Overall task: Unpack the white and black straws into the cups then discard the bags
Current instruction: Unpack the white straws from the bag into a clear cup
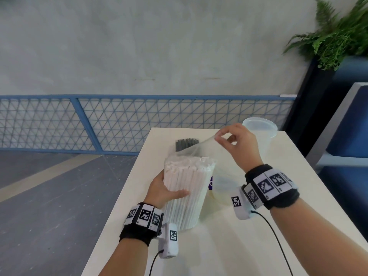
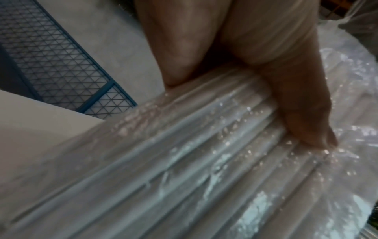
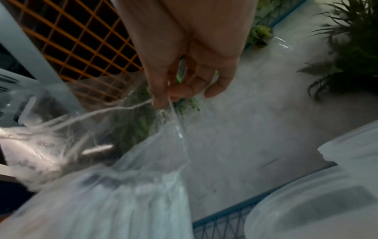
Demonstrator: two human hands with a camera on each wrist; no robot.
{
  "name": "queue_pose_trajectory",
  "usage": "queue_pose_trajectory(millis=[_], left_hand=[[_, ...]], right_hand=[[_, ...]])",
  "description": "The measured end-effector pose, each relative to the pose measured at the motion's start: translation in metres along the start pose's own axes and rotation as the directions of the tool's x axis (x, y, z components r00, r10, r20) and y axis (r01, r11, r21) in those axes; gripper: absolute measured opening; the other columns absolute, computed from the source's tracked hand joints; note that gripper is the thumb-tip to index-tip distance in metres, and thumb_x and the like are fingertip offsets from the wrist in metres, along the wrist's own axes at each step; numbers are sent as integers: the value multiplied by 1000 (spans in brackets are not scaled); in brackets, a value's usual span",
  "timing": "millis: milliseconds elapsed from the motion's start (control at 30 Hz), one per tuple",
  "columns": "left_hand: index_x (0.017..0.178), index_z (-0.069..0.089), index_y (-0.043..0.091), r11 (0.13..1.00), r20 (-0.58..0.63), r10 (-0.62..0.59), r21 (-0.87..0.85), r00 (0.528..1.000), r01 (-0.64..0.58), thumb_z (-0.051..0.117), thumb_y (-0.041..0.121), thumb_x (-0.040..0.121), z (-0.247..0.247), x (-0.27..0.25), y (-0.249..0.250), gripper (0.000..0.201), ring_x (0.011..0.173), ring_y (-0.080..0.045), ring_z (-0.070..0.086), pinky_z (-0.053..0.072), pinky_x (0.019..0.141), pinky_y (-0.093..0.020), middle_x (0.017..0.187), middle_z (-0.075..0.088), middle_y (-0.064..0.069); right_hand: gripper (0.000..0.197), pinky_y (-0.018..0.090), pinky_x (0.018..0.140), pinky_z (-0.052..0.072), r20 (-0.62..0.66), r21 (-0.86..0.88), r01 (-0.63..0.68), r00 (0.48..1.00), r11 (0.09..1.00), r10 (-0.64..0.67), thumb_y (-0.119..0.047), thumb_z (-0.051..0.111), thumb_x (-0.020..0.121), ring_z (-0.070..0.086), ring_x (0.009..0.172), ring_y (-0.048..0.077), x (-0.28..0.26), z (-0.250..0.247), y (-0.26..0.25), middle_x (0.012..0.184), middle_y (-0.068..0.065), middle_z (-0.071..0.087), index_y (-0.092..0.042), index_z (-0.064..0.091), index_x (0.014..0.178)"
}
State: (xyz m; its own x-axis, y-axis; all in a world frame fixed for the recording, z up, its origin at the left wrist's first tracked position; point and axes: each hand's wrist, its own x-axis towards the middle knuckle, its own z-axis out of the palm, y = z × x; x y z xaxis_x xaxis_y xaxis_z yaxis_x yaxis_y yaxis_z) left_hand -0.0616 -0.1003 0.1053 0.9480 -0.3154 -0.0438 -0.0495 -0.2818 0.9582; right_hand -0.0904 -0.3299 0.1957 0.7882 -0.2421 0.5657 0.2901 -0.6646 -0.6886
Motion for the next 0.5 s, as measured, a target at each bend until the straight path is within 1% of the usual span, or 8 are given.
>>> queue_pose_trajectory(millis=[133, 167, 233, 267, 333, 400, 467, 500], left_hand=[[106, 50, 27, 999, 34, 20, 27, 999, -20, 88, 9, 54, 1, -2, 2, 68, 90, 11, 54, 48, 76, -8, 97, 60, 18], [107, 49, 27, 999, 36, 23, 32, 999, -24, 89, 9, 54, 2, -2, 2, 68, 90, 10, 54, 48, 76, -8, 97, 60, 18], [107, 50, 25, 999, 18, 27, 35, 999, -27, 89, 10, 53, 2, -1, 2, 68, 91, 8, 55, 46, 73, -7, 97, 60, 18], [106, 50, 25, 999, -5, 24, 33, 1000, -24, 89, 11, 53, 2, 0, 2, 67, 90, 5, 55, 45, 70, -7, 96, 60, 17], [104, 51, 24, 1000, -47, 15, 26, 999, -13, 89, 13, 53, 2, 1, 3, 64, 89, 0, 56, 42, 68, -8, 94, 60, 17], [102, 51, 25, 999, -69, 23, 28, 997, -21, 89, 12, 54, 1, 2, 3, 62, 87, 2, 55, 42, 65, -7, 92, 59, 18], [101, 51, 24, 999, -72, 40, 38, 997, -37, 88, 9, 55, 1, 2, 5, 61, 86, 8, 53, 43, 61, -4, 91, 58, 18], [102, 52, 24, 998, -69, 49, 47, 996, -45, 88, 10, 55, 2, 2, 6, 62, 86, 9, 53, 44, 61, -4, 91, 59, 18]], right_hand=[[11, 3, 63, 41, -18, -43, -115, 993, 992, 114, -16, 69, 82, 58, 56, 9, 15, 5, 3, 99, 3, 62, -20, 60, 78], [9, 3, 63, 42, -24, -33, -149, 989, 988, 148, -16, 69, 82, 58, 55, 4, 16, 7, 3, 105, 5, 61, -19, 61, 83], [30, 2, 64, 41, -114, -22, -180, 978, 983, 176, -17, 73, 78, 54, 58, -1, 12, 9, 0, 112, 2, 54, -15, 58, 105], [39, 2, 65, 39, -184, -22, -150, 972, 988, 143, -18, 74, 77, 51, 60, 0, 6, 9, -3, 109, -1, 51, -14, 55, 110], [30, 3, 66, 38, -242, -16, -4, 970, 1000, 0, -17, 72, 78, 48, 60, 8, -11, 10, -16, 96, -4, 54, -12, 56, 103], [17, 11, 74, 43, -60, -39, 134, 989, 990, -136, -22, 67, 81, 54, 68, 9, -30, 17, -21, 86, -4, 61, -12, 61, 94], [36, 32, 95, 42, 216, -203, 180, 967, 963, -135, -41, 59, 81, 59, 94, 15, -43, 27, -15, 103, -3, 64, -17, 62, 107], [46, 40, 105, 31, 311, -292, 180, 947, 939, -85, -48, 57, 81, 55, 110, 17, -47, 31, -12, 117, -3, 60, -20, 58, 118]])
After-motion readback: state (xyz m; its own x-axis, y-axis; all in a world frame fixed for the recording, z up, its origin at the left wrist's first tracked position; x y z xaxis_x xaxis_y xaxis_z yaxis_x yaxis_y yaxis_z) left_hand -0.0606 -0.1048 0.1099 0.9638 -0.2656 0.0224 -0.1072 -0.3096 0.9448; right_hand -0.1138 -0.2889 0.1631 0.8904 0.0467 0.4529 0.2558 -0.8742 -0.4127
